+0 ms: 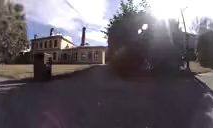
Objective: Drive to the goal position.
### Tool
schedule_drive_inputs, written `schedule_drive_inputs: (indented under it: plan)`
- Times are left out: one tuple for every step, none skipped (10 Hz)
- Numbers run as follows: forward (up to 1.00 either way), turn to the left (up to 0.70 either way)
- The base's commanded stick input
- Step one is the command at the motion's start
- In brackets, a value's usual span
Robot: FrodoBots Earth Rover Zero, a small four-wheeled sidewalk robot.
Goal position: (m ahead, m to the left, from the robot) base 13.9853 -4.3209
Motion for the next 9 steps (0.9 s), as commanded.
schedule_drive_inputs:
  plan:
    - [0.70,0.00]
    - [0.70,0.00]
    - [0.70,0.00]
    - [0.70,0.00]
    - [0.70,0.00]
    - [0.70,0.00]
    - [0.70,0.00]
    - [0.70,0.00]
    - [0.70,0.00]
